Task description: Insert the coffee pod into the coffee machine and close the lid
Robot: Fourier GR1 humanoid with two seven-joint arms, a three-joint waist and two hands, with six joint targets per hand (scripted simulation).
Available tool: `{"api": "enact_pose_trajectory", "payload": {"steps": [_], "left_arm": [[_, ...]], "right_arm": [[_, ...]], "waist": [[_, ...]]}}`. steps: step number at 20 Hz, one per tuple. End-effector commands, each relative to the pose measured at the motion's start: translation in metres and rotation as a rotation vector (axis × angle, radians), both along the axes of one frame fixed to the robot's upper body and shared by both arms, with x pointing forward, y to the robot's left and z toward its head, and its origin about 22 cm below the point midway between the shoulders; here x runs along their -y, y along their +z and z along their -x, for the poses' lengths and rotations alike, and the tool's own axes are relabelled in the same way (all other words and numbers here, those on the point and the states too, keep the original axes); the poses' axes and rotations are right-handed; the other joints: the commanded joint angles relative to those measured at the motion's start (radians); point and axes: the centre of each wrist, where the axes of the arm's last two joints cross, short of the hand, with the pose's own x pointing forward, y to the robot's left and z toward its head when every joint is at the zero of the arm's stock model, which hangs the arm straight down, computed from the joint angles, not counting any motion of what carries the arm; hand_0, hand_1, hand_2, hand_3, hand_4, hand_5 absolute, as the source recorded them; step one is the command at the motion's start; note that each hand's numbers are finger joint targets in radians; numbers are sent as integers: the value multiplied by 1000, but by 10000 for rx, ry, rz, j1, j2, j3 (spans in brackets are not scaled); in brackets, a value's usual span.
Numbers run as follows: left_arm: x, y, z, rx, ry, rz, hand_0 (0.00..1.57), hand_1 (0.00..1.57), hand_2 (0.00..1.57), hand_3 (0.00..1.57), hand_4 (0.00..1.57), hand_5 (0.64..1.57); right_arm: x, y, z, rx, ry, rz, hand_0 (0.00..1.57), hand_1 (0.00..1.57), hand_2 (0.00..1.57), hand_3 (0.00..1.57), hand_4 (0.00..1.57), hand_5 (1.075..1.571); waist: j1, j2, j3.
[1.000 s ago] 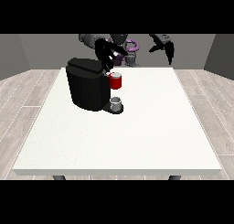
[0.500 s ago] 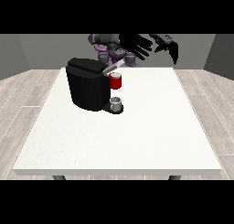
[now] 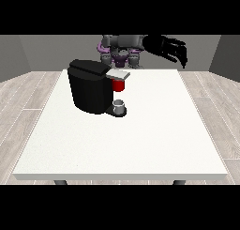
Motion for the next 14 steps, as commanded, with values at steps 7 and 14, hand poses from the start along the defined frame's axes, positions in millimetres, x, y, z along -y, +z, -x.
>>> {"api": "enact_pose_trajectory", "payload": {"steps": [7, 14], "left_arm": [[-16, 17, -8, 332, 90, -110, 0, 0, 0, 0, 272, 1571], [-20, -4, 7, -376, 28, -43, 0, 0, 0, 0, 329, 1571]], "right_arm": [[-27, 5, -11, 293, 693, -416, 0, 0, 0, 0, 101, 1571], [-49, -26, -11, 192, 1719, -664, 0, 0, 0, 0, 0, 1571]], "waist": [[-216, 562, -7], [-551, -465, -5]]}}
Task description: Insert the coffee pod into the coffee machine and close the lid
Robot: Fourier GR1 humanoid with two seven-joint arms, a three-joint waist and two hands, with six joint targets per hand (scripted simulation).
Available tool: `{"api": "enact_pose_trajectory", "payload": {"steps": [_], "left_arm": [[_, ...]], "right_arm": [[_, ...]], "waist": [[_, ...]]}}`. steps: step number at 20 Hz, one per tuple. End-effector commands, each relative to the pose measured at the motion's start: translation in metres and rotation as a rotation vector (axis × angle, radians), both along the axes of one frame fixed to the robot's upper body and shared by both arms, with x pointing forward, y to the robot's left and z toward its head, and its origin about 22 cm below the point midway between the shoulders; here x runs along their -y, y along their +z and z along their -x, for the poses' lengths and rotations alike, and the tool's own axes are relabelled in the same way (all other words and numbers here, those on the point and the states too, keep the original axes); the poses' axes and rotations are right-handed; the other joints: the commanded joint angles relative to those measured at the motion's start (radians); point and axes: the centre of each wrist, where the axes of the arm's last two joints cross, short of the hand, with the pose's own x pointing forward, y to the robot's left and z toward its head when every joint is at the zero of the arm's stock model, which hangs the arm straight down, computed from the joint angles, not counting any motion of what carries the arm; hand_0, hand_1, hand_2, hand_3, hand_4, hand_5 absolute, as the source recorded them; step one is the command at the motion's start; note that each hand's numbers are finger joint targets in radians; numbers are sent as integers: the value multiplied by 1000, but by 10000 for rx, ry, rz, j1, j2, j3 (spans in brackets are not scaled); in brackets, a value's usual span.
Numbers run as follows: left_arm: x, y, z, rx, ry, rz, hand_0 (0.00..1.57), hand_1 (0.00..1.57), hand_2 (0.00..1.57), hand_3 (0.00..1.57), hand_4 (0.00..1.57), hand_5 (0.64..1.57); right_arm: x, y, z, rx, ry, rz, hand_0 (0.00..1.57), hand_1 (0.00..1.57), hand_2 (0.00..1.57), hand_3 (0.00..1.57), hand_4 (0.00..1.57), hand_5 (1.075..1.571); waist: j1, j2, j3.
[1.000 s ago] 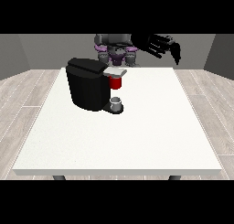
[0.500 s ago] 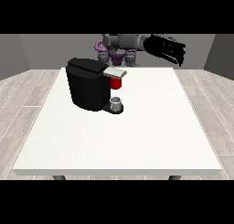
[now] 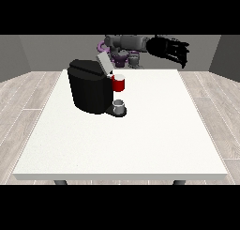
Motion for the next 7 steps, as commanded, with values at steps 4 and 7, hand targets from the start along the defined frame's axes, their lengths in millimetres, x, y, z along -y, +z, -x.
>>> {"api": "enact_pose_trajectory", "payload": {"steps": [4, 7], "left_arm": [[-30, -36, 12, -706, 991, 244, 0, 0, 0, 0, 266, 1571], [-38, -68, 20, -1669, 1342, 409, 0, 0, 0, 0, 266, 1571]], "right_arm": [[-42, -53, 14, -187, 2085, -105, 0, 0, 0, 0, 181, 1571], [-54, -89, 30, -580, 2574, -420, 0, 0, 0, 0, 259, 1571]], "waist": [[-1229, -877, -2], [-1767, -1665, -2]]}}
